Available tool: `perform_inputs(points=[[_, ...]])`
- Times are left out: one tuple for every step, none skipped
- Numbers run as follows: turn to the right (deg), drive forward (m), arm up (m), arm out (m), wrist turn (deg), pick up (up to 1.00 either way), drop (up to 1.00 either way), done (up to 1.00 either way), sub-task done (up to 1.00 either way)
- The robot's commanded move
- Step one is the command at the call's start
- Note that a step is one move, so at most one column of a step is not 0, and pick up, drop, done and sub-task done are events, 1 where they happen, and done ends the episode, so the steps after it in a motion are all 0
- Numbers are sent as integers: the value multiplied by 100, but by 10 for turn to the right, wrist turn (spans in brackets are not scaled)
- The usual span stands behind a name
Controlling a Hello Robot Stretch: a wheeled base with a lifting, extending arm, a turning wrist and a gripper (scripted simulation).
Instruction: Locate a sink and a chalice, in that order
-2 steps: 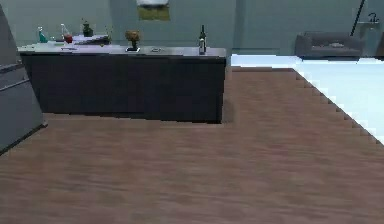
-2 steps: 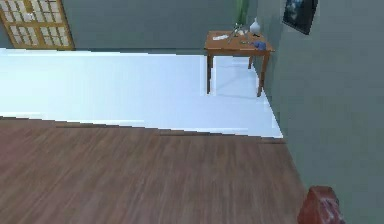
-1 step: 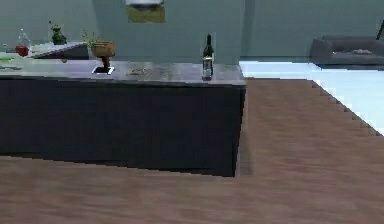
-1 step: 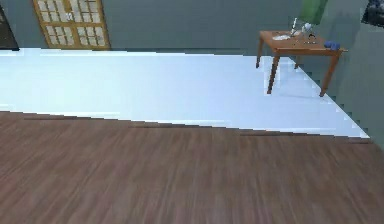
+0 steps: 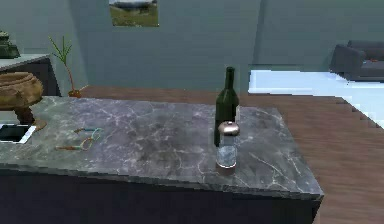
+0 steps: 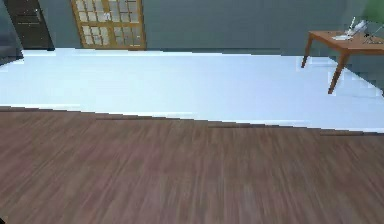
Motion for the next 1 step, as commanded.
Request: perform_inputs(points=[[-30,0,0,0,0,0,0,0,0]])
